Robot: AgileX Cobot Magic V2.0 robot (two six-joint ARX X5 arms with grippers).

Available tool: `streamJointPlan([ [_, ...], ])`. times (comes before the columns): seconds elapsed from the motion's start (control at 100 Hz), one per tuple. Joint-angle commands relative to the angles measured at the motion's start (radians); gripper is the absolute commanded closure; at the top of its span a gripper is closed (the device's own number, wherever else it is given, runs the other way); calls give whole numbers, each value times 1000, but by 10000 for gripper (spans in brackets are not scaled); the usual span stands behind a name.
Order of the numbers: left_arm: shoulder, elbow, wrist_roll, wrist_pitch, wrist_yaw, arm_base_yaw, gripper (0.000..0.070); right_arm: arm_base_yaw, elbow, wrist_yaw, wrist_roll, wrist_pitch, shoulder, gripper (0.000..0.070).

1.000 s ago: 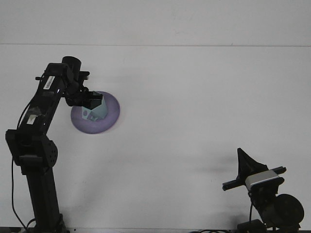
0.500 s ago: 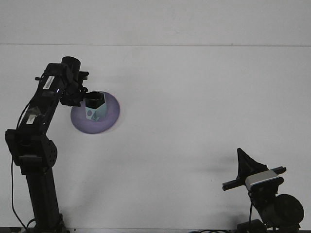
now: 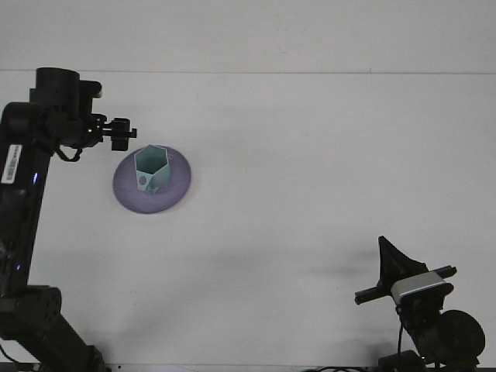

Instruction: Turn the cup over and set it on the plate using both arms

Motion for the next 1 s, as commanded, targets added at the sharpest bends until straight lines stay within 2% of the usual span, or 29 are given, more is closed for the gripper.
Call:
streamJointPlan([
  [0.0,-66,28,-15,8,6,1,668,0,23,1,7,13,5,700],
  [0.02,-90,28,-15,10,6,1,700,0,26,1,6,13,5,700],
  [0.23,-334,12,22,4,6,1,687,0,42,31,-5,20,5,700],
  [0.32,-455,-75,36,29,6,1,687,0,42,32,-5,20,5,700],
  [0.42,-643,-316,40,167,6,1,687,0,41,34,-5,19,5,700],
  [0.61,-1080,-963,37,614,6,0,687,1,7,23,-4,33,5,700],
  [0.71,-1293,-1262,30,788,5,0,687,1,0,19,-5,58,5,700],
  [0.84,-1505,-1517,18,913,-10,0,688,1,0,34,-5,51,11,700],
  [0.99,-1615,-1599,-20,929,-37,0,687,1,0,34,-5,43,11,700],
])
